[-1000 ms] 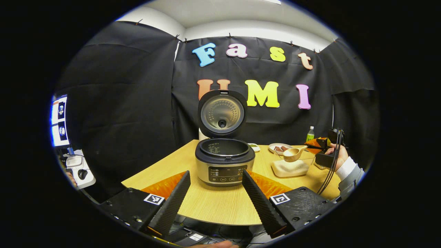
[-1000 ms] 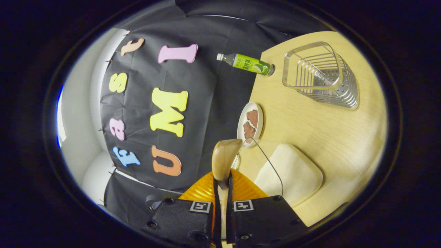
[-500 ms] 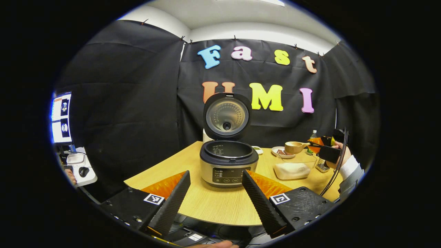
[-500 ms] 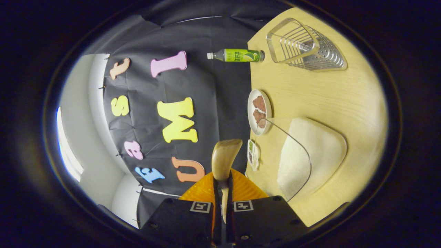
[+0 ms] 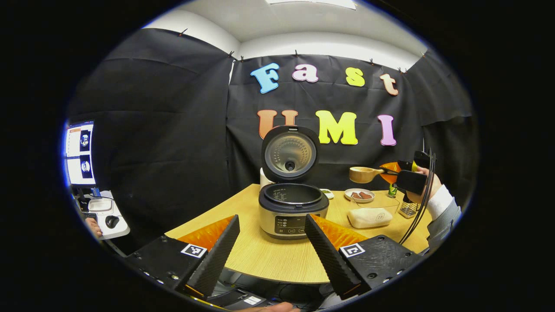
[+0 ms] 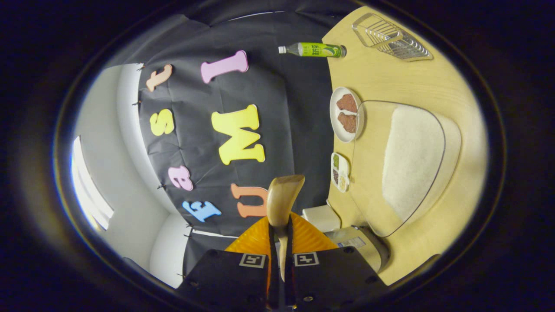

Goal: Close the left gripper, press the button to open the rice cooker; take a wooden spoon from the chopstick holder with the right hand, scoop a spoonful of rice and pour it into the rice cooker, then put the wooden spoon back into the chopstick holder.

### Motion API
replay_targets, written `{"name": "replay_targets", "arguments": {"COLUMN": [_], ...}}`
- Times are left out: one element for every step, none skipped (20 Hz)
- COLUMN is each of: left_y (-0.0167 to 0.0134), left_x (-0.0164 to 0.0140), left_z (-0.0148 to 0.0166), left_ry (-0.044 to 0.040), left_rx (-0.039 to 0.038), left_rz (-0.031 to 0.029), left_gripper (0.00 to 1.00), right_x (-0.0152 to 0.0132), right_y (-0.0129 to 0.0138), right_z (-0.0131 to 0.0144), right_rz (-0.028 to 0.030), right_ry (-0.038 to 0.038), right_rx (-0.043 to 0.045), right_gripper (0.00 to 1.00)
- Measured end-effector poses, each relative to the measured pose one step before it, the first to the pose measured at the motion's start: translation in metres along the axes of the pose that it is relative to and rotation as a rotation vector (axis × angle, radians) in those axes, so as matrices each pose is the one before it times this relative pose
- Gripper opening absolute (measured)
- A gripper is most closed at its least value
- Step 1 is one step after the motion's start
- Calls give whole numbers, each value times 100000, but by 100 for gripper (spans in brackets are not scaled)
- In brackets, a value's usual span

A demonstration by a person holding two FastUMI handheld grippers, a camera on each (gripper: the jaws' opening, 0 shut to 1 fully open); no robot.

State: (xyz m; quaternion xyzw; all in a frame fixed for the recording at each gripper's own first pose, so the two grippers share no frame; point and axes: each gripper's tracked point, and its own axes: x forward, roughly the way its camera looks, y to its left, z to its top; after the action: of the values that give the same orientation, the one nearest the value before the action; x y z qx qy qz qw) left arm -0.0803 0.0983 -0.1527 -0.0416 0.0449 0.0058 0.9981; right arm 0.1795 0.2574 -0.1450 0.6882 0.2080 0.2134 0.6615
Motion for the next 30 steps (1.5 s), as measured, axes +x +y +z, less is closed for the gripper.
{"name": "replay_targets", "arguments": {"left_y": [286, 344, 201, 29, 73, 219, 171, 167, 64, -162, -313, -399, -85, 131, 189, 181, 262, 128, 58, -81, 29, 89, 79, 76, 51, 46, -44, -123, 56, 204], "left_x": [-187, -147, -201, -275, -202, -130, -98, -175, -133, -234, -195, -72, -166, -334, -158, -101, -163, -148, -98, -66, 15, 21, -20, 11, 136, 167, -13, -4, -72, -73], "left_z": [218, 431, 376, 333, 332, 233, 335, 210, 266, 173, 142, 59, 162, 334, 294, 431, 237, 97, 57, -185, -207, -88, 4, 30, -115, -34, -31, -21, -136, -117], "left_ry": [-429, -669, -546, -477, -360, -337, -469, -80, -304, -45, 287, 374, -201, -266, -567, -1006, -674, -368, -183, 267, 326, 388, -258, -209, 135, 57, 137, 224, 221, 118], "left_rx": [196, 263, 94, 118, 394, 548, 503, 104, -466, -514, -381, -320, 39, 329, 512, 407, -44, -298, -293, -376, -518, -376, 12, 212, 123, -133, -353, -272, -215, -361], "left_rz": [293, 338, 38, -454, -522, -94, 140, -103, -176, -723, -1177, -1149, -871, -400, 41, 21, 203, -124, -250, -340, -316, -351, -305, -64, -10, 46, -118, -378, -151, 179], "left_gripper": [96, 96, 96, 96, 96, 96, 96, 96, 96, 96, 96, 96, 96, 96, 96, 96, 96, 96, 96, 96, 96, 96, 96, 96, 96, 96, 96, 96, 96, 96], "right_x": [336, 532, 477, 509, 440, 521, 445, 544, 467, 472, 351, 379, 362, 396, 223, 286, 242, 349, 403, 246, 271, 87, 32, 187, 116, 42, 153, 307, 156, 321], "right_y": [393, 198, 233, 174, 46, 61, 32, 162, 140, 204, 282, 312, 377, 425, 381, 357, 373, 325, 175, 57, -154, -190, -71, 41, 196, 151, -130, -151, -247, -91], "right_z": [-896, -956, -897, -768, -820, -843, -942, -969, -803, -829, -918, -796, -950, -809, -963, -821, -582, -554, -555, -357, -300, -469, -10, -14, 118, -140, 186, 103, 4, 184], "right_rz": [306, -289, -175, 146, -153, -172, -958, -558, -881, -246, -512, -202, -378, -309, -552, -452, -435, -482, -862, -1222, -1685, -2349, -1898, -1120, -21, -723, -627, -1236, -1376, -1005], "right_ry": [674, 830, 577, 525, 377, 598, 706, 682, 246, 180, 320, 398, 550, 329, 1142, 760, 242, 420, 596, 39, 857, 685, -753, -445, -414, -383, -946, -57, -105, -895], "right_rx": [-78, -143, 556, 1157, 1432, 1190, -19, -894, -1453, -993, -1464, -2119, -3466, -4470, -4945, -4287, -3771, -3610, -3426, -3526, -4180, -3927, -2848, -3694, -3405, -3488, -2535, -3520, -3271, -2880], "right_gripper": [11, 10, 11, 11, 10, 11, 10, 10, 10, 10, 10, 10, 10, 10, 10, 10, 11, 10, 10, 10, 10, 7, 11, 11, 11, 11, 11, 11, 11, 11]}}
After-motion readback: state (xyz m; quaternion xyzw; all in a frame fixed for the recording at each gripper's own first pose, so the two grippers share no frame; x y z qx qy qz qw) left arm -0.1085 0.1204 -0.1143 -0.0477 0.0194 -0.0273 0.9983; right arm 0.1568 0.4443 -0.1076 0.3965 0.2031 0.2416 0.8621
